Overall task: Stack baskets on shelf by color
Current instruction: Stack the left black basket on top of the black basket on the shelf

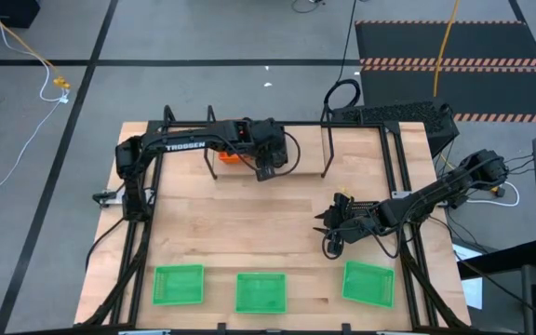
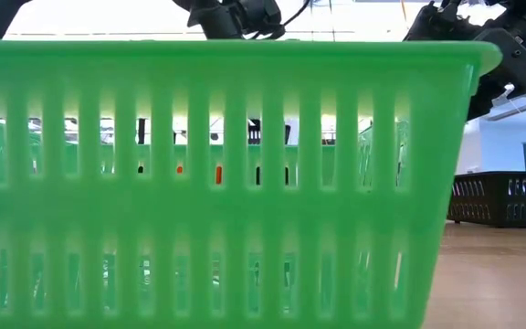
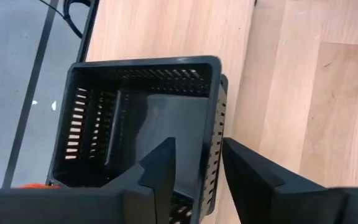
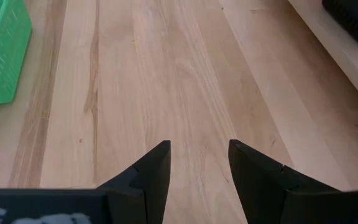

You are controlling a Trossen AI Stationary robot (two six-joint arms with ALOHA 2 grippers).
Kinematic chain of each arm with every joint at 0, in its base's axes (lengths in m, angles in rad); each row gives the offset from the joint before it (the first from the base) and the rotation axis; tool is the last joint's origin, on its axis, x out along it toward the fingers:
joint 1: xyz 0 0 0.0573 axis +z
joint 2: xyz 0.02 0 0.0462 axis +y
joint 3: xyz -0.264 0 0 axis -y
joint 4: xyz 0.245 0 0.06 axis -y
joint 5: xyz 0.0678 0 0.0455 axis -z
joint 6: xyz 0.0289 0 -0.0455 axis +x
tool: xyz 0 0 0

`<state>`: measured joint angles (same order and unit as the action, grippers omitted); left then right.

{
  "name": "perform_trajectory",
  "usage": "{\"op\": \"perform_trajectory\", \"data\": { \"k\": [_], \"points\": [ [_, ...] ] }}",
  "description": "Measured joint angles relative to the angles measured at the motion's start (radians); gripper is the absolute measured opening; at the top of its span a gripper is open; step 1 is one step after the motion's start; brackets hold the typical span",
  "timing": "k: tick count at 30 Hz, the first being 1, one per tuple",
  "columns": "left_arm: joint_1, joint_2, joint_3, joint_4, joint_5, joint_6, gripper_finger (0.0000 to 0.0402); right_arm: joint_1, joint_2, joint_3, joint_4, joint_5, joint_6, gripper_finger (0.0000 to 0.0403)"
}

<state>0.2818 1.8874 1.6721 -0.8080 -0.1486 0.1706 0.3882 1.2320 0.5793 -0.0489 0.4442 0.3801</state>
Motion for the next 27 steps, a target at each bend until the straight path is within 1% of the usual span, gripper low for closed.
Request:
{"op": "perform_trajectory", "data": {
  "k": [2,4,11,12,14,21,27],
  "points": [
    [-0.003,0.012,-0.001,0.005,0.0,0.003,0.0134,0.0,0.0,0.0,0.0,0.0,0.0,0.0155],
    [-0.005,0.03,-0.003,-0.01,0.0,0.004,0.012,0.0,0.0,0.0,0.0,0.0,0.0,0.0155],
    [-0.01,0.074,-0.004,-0.002,-0.003,0.026,0.0023,0.0,0.0,0.0,-0.003,0.0,0.0,0.0155],
    [-0.01,0.074,-0.004,-0.002,-0.007,0.03,0.0014,0.0,0.0,0.0,-0.001,0.0,0.0,0.0155],
    [-0.009,0.073,-0.004,0.002,-0.011,0.03,0.0012,0.0,0.0,0.0,-0.003,0.0,0.0,0.0155],
    [-0.009,0.064,-0.003,-0.009,-0.032,0.032,0.0044,0.0,0.0,0.0,-0.005,-0.001,0.0,0.0155],
    [-0.009,0.064,-0.003,-0.056,-0.032,0.045,0.0048,0.0,0.0,0.0,-0.005,-0.001,0.001,0.0155]
  ]
}}
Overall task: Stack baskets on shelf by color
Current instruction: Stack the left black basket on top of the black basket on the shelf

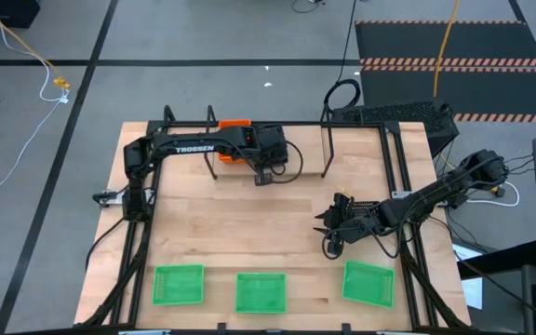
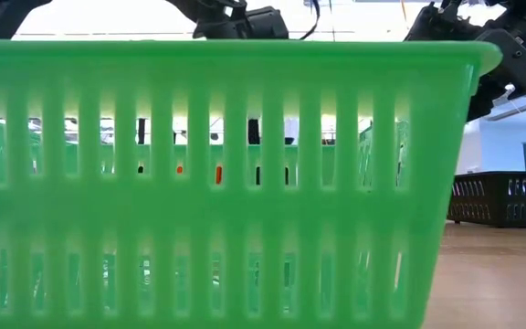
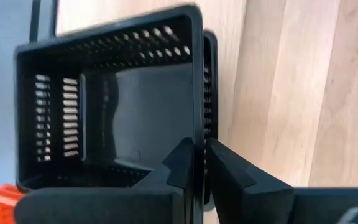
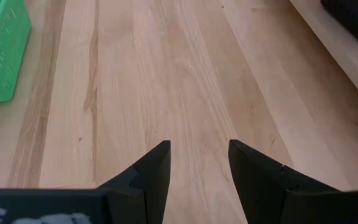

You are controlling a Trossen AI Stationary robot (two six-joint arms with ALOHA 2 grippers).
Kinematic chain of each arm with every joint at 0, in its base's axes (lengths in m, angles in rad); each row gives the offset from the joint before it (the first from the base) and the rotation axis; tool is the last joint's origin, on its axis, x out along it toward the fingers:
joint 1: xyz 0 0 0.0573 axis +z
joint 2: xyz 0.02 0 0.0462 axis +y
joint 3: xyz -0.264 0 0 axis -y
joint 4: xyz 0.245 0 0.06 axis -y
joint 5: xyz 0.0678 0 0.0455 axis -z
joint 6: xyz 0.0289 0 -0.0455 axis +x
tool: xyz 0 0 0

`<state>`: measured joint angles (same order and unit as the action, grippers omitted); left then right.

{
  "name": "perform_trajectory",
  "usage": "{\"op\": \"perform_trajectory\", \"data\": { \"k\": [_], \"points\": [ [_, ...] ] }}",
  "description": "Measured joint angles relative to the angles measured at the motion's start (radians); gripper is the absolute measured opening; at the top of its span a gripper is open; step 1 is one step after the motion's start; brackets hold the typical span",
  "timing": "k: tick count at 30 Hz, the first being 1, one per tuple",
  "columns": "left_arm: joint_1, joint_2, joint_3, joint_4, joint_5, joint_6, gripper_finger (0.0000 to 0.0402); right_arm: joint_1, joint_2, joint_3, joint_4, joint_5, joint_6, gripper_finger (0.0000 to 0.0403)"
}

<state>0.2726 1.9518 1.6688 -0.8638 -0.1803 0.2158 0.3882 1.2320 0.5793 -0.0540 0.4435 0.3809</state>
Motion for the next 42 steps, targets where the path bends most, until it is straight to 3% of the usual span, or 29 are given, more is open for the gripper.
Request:
{"op": "perform_trajectory", "data": {
  "k": [11,23,27,42],
  "points": [
    [-0.014,0.006,-0.028,-0.019,0.064,0.079,0.0063,0.0,0.0,0.0,0.001,0.0,0.003,0.0155],
    [-0.039,-0.001,-0.043,-0.003,0.021,0.131,0.0212,0.0,0.0,0.0,0.001,0.0,0.003,0.0155],
    [-0.039,-0.005,-0.043,0.001,0.021,0.111,0.0242,0.0,0.0,0.0,0.002,0.0,0.003,0.0155],
    [-0.035,0.002,-0.043,0.127,-0.051,0.093,0.025,0.0,0.0,0.0,0.006,0.0,0.003,0.0155]
  ]
}}
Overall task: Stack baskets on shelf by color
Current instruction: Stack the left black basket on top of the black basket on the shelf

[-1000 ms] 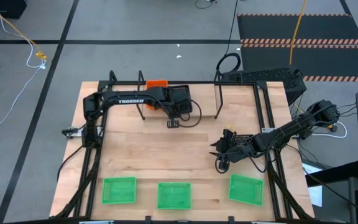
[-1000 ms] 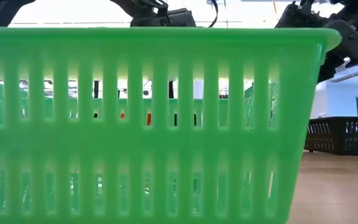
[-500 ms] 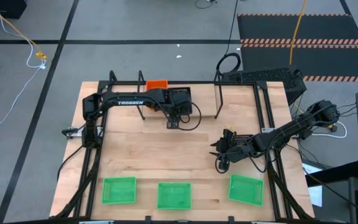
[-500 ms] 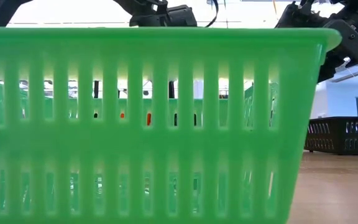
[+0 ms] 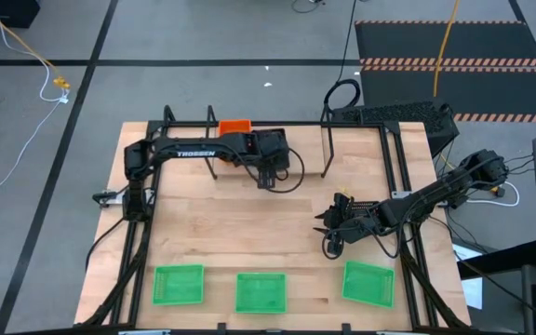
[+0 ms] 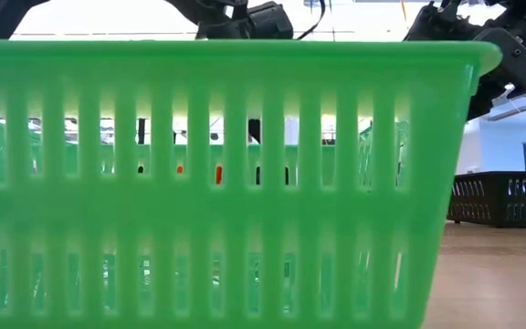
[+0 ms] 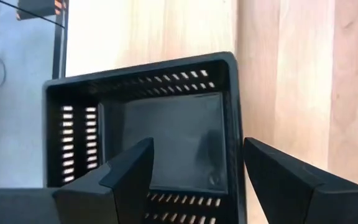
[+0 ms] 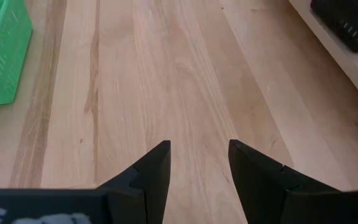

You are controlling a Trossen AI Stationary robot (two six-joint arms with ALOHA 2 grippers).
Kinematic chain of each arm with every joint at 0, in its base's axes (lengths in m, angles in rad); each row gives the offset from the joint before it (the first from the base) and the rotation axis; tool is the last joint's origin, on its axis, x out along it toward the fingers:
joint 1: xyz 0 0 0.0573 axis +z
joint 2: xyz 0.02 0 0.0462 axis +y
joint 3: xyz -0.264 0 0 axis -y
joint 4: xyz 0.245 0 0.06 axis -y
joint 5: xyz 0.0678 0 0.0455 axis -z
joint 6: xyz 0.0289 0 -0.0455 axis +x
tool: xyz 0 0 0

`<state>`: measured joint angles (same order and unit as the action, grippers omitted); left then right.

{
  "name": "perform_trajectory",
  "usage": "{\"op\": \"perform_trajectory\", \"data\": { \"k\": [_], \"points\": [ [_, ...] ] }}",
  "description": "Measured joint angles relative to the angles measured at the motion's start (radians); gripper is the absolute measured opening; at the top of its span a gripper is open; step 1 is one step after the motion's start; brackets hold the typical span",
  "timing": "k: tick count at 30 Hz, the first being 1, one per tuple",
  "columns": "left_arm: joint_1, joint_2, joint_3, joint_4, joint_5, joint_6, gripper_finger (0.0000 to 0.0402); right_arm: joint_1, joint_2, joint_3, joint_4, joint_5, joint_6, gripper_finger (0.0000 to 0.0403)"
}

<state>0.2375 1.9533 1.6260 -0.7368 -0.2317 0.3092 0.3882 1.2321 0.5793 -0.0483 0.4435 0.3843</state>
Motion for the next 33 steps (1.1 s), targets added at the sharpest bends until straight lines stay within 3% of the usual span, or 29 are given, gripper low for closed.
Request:
{"op": "perform_trajectory", "data": {
  "k": [19,33],
  "points": [
    [0.058,0.011,0.0,-0.03,-0.049,0.01,0.025,0.0,0.0,0.0,0.0,0.0,-0.003,0.0155],
    [0.026,0.011,0.0,-0.01,0.016,0.018,0.025,0.0,0.0,0.0,0.0,0.0,0.01,0.0155]
  ]
}}
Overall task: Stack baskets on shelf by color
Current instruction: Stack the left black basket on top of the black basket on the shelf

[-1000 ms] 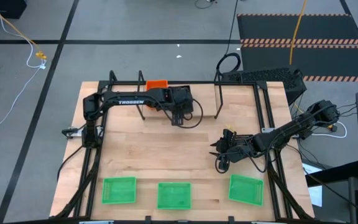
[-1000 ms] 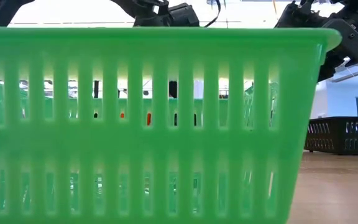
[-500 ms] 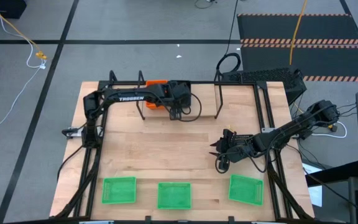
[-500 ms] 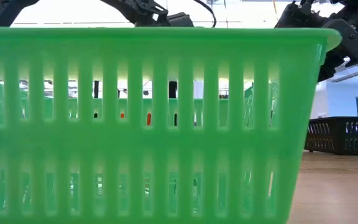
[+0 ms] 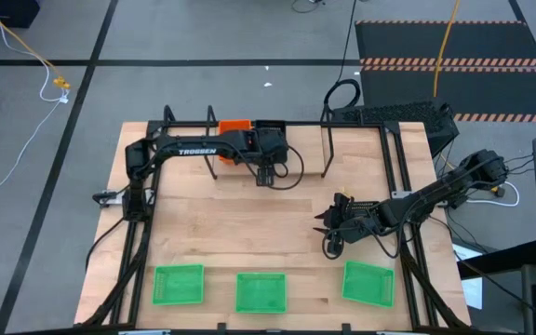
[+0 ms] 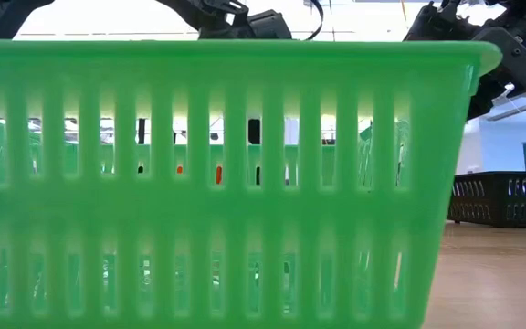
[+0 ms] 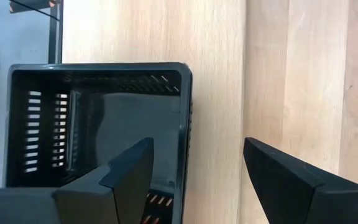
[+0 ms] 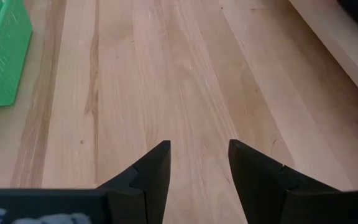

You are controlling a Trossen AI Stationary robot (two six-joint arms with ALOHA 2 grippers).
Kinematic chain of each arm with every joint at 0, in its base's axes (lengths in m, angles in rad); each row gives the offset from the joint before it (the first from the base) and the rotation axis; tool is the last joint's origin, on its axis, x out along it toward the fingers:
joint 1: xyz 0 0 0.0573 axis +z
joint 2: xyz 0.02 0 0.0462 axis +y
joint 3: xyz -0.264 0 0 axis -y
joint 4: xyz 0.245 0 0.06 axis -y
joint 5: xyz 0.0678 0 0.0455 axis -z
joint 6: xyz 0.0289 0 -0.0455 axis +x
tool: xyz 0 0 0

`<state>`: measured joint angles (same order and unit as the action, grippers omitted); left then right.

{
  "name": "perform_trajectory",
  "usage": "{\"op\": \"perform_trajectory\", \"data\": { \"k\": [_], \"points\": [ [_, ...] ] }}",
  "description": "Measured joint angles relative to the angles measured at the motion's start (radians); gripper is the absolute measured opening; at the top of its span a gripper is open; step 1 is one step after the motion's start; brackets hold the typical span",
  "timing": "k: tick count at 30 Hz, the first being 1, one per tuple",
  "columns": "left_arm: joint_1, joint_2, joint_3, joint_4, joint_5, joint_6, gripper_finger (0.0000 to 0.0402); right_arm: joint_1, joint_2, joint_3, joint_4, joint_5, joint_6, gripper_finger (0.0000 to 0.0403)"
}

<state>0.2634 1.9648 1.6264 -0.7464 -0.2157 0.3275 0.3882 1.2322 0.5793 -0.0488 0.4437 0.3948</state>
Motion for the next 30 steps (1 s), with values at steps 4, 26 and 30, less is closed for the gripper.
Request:
{"op": "perform_trajectory", "data": {
  "k": [4,26,30],
  "points": [
    [0.001,0.0,0.0,0.0,0.002,-0.001,0.025,0.0,0.0,0.0,0.0,0.0,0.001,0.0155],
    [0.004,0.028,-0.002,0.014,0.018,-0.022,0.025,0.0,0.0,0.0,0.007,-0.003,-0.012,0.0155],
    [0.001,0.028,-0.002,0.004,0.092,-0.034,0.025,0.0,0.0,0.0,0.007,-0.003,-0.013,0.0155]
  ]
}}
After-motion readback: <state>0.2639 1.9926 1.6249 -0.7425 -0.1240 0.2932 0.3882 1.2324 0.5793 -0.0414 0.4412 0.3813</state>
